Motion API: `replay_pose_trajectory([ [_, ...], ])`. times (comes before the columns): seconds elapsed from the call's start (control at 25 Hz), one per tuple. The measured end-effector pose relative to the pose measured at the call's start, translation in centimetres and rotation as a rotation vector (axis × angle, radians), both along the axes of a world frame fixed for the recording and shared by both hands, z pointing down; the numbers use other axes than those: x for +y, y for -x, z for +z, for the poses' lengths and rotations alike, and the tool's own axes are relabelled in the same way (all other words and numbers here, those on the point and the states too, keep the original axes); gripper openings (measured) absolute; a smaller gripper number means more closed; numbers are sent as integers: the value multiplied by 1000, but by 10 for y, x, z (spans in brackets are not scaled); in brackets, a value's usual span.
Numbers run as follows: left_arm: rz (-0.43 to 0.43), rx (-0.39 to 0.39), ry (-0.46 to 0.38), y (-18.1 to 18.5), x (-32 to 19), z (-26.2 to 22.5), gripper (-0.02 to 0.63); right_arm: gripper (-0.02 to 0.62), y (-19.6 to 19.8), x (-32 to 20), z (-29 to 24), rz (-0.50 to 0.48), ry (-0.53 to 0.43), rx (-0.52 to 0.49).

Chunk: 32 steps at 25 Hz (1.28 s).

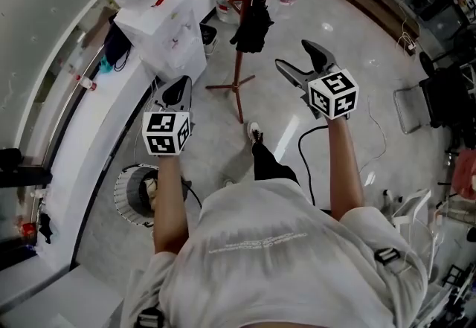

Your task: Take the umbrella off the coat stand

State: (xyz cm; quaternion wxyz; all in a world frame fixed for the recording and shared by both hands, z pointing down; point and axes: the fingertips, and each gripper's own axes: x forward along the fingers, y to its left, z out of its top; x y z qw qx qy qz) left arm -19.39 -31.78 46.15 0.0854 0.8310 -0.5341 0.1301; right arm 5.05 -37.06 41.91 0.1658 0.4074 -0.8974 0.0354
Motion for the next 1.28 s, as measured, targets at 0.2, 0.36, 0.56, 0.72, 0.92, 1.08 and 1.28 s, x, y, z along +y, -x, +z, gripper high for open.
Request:
replay_pose_trajectory([
  [0.2, -73, -1, 49, 10, -44, 18, 15, 383, 15, -75, 32, -65, 55, 11],
  [0.36, -97, -6, 80, 9, -80, 30, 15, 401, 25, -127, 59, -120, 98, 35],
  [0.56, -106, 10, 130, 1, -115, 48, 15, 418, 33, -173, 98, -164, 180, 30],
  [0.72, -117, 25, 164, 1, -134, 60, 15, 431, 45, -190, 129, -237, 234, 24],
  [0.92, -140, 38, 204, 5, -140, 73, 15, 439, 58, -201, 162, -306, 274, 28],
  [1.08, -154, 47, 240, 6, -136, 87, 15, 439, 73, -200, 178, -375, 271, 17],
  [1.28, -174, 96, 264, 10, -130, 93, 15, 437, 77, -204, 186, -356, 263, -48],
])
